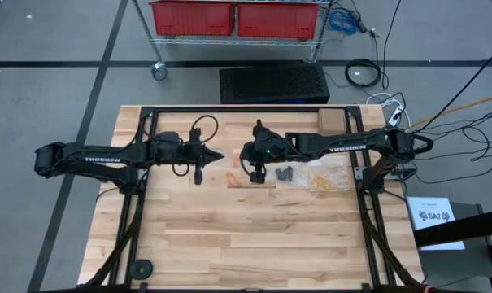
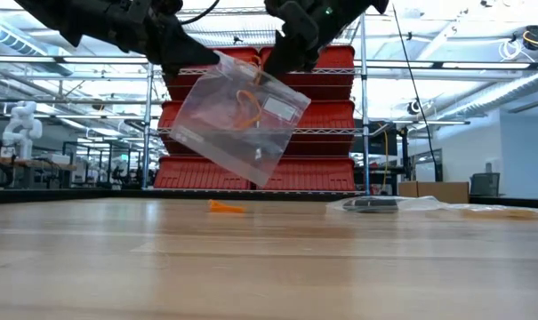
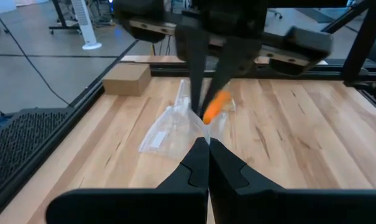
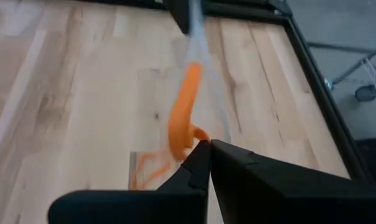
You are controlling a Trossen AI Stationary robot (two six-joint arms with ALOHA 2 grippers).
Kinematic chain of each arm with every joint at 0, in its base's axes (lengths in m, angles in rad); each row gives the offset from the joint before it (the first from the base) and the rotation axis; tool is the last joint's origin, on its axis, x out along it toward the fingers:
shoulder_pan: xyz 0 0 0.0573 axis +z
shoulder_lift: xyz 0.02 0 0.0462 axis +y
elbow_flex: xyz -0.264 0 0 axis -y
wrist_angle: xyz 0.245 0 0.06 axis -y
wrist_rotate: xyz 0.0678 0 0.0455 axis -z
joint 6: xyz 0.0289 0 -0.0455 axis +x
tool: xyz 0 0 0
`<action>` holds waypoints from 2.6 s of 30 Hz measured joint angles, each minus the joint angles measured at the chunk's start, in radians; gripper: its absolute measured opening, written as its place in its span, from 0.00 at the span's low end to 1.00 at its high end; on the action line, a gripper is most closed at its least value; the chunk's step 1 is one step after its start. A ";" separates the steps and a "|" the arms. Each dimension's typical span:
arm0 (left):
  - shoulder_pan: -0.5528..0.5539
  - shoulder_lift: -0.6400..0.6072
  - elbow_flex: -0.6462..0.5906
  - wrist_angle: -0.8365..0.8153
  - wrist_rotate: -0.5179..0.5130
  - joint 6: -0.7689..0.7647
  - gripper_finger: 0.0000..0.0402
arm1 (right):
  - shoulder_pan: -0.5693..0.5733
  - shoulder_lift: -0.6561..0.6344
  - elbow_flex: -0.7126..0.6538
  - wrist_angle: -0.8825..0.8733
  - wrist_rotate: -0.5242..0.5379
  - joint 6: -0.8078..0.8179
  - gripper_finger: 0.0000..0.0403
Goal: Sort rubber bands
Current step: Put the orange rubber band into the transparent zip bag
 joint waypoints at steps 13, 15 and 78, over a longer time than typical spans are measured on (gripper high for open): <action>-0.032 0.000 0.000 0.010 0.013 0.000 0.00 | -0.037 0.006 0.000 -0.066 -0.104 0.128 0.10; -0.033 0.000 0.000 0.007 0.013 0.003 0.00 | -0.036 -0.008 0.000 -0.081 -0.105 0.139 0.16; 0.166 -0.014 0.000 -0.052 -0.010 0.059 0.00 | 0.105 0.429 -0.081 0.330 0.103 0.438 0.03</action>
